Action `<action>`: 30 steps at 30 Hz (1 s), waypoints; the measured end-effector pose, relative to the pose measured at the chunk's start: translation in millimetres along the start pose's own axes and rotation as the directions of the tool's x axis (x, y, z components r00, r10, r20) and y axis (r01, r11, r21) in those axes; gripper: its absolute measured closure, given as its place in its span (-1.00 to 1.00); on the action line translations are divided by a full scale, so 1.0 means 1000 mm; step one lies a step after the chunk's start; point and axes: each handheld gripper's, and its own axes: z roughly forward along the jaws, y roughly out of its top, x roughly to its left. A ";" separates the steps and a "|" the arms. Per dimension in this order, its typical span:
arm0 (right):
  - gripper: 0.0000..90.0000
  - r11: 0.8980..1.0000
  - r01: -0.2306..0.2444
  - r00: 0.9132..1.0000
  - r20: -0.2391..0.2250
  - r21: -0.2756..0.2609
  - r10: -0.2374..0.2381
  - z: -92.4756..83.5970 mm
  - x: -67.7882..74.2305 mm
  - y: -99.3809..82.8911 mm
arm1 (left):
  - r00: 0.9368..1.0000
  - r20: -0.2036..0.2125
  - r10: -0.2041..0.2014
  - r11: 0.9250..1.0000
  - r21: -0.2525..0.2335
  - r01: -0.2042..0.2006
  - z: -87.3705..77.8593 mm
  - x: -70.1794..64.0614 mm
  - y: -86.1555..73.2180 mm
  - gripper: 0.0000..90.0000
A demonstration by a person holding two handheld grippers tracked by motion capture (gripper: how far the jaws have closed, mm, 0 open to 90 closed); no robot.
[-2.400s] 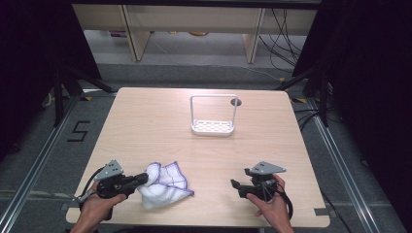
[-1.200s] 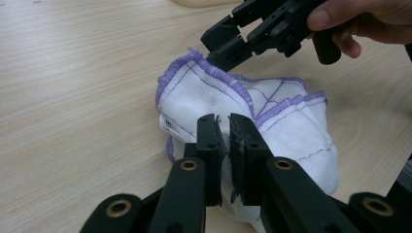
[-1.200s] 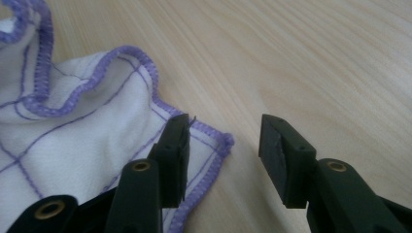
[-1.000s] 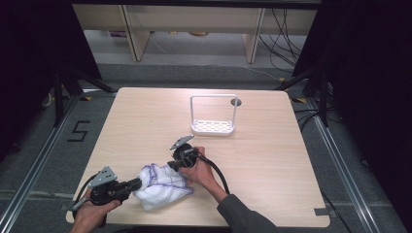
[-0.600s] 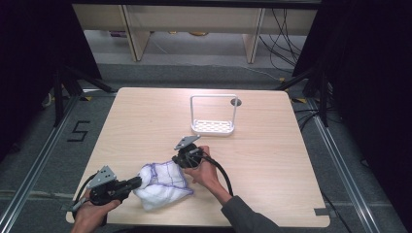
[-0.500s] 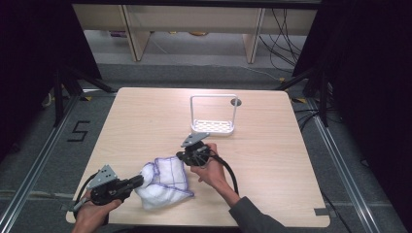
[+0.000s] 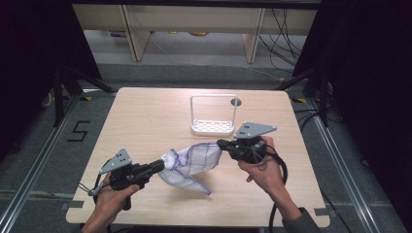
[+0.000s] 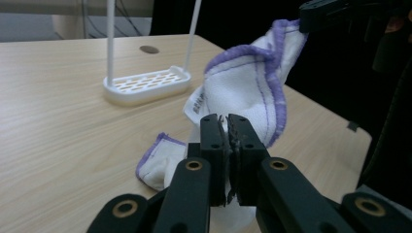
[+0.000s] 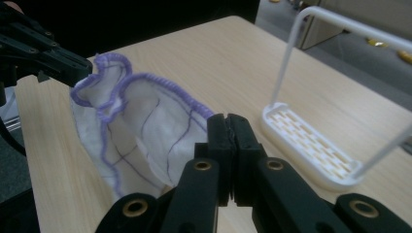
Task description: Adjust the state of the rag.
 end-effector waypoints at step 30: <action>0.04 0.952 -0.227 0.966 0.174 0.205 0.193 0.071 -0.047 -0.060 | 0.983 -0.106 -0.151 0.969 0.179 0.168 0.025 0.026 -0.037 -0.03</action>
